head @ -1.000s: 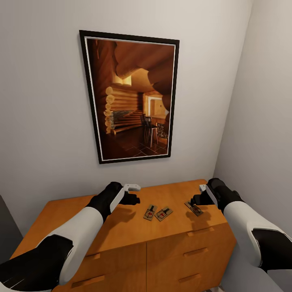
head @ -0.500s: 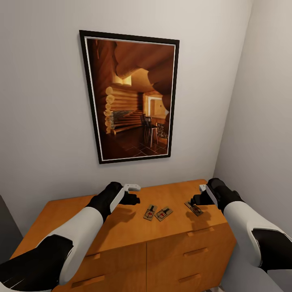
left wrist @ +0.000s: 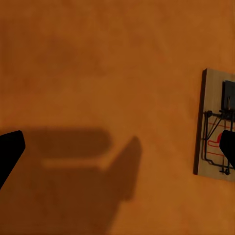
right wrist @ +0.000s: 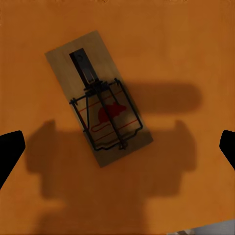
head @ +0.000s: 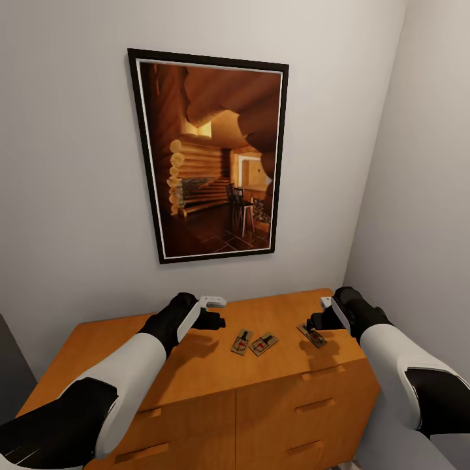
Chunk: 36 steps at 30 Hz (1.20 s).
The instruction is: Take the four mousetraps from the cabinet in the bathroom and place them on the bathroom floor. Make sure all four end up on the same floor surface, and ensure that at least two of them are either under or directly next to the same bathroom sink.
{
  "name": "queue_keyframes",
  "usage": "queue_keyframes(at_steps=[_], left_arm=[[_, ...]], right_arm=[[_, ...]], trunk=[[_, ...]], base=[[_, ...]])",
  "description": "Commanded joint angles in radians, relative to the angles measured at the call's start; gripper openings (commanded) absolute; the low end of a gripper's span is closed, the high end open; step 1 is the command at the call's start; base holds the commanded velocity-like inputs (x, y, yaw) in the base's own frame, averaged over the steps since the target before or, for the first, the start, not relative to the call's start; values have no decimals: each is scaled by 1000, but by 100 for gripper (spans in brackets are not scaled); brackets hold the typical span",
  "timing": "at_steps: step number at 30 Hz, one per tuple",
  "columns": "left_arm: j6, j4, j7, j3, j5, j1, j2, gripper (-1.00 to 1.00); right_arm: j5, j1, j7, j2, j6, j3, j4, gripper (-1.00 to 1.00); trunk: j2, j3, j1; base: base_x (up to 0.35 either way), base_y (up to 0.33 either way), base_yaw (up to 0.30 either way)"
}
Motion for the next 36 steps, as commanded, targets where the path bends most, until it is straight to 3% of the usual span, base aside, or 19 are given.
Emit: queue_keyframes(at_steps=[1,36], left_arm=[[4,-1,1,-5,5,-1,1,100],[3,-1,1,-5,5,-1,1,100]], right_arm=[[11,-1,8,0,3,-5,-1,100],[10,-1,7,0,0,-5,-1,100]], trunk=[[-1,-2,0],[-1,-2,0]], base=[[0,0,0],[0,0,0]])
